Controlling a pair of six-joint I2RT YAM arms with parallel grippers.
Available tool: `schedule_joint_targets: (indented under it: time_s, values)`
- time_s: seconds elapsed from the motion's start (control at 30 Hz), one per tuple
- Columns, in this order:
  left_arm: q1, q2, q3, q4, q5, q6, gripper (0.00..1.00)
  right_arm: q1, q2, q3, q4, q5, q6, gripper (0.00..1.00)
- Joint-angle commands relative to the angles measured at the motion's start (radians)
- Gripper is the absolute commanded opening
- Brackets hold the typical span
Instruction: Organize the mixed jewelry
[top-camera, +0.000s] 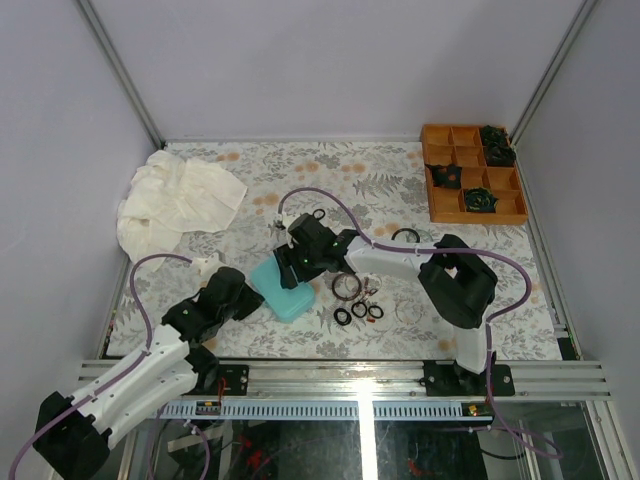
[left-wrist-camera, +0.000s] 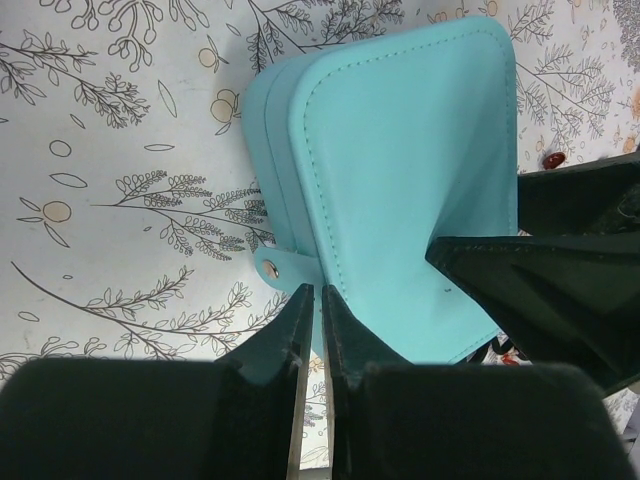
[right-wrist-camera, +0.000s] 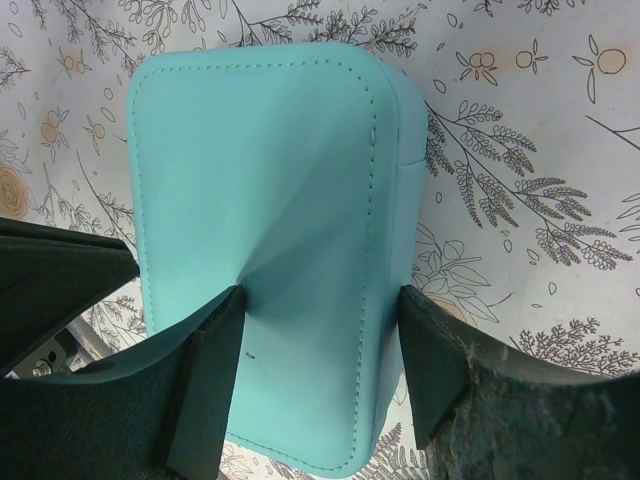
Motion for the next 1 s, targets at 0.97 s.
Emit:
schedule_joint_targets:
  time_s: [0.97]
  values:
    - [0.089, 0.413, 0.095, 0.396, -0.036, 0.156, 0.06, -0.065, -0.072, 0.003, -0.15, 0.105, -0.091, 0.7]
